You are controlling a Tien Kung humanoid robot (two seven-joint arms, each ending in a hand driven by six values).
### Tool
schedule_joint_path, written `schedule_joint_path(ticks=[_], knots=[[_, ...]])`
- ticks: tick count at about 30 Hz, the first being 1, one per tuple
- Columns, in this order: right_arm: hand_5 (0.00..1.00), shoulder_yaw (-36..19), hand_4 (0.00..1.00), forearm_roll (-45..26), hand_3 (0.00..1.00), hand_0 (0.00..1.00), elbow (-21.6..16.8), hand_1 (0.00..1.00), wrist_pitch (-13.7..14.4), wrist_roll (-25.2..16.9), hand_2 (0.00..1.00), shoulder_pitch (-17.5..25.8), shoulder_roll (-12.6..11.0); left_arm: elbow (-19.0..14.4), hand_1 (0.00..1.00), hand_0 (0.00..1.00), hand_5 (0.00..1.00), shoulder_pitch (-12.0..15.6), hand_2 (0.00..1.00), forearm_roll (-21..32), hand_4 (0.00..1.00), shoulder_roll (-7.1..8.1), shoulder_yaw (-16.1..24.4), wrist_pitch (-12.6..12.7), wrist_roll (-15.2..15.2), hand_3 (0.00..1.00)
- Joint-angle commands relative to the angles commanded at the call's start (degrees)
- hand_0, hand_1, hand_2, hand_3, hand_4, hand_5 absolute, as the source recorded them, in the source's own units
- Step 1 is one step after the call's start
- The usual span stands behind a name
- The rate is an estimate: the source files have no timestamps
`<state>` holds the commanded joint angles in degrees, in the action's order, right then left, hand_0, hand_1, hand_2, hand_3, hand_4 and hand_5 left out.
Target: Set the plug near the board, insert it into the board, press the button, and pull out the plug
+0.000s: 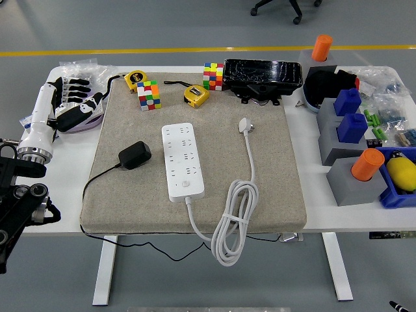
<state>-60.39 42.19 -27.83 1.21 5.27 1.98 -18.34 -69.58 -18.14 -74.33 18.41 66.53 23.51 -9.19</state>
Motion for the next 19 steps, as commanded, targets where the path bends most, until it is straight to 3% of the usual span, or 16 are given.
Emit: schedule_joint_path(ticks=[19], knots=[[0.518, 0.3, 0.922, 0.0, 0.561, 0.676, 0.0, 0.678, 0.0, 0.0, 0.67, -0.1, -0.6, 0.0, 0.572, 0.515, 0.297, -0.1, 0.568, 0.0, 0.813, 0.12, -0.7, -0.3, 0.3, 0.572]])
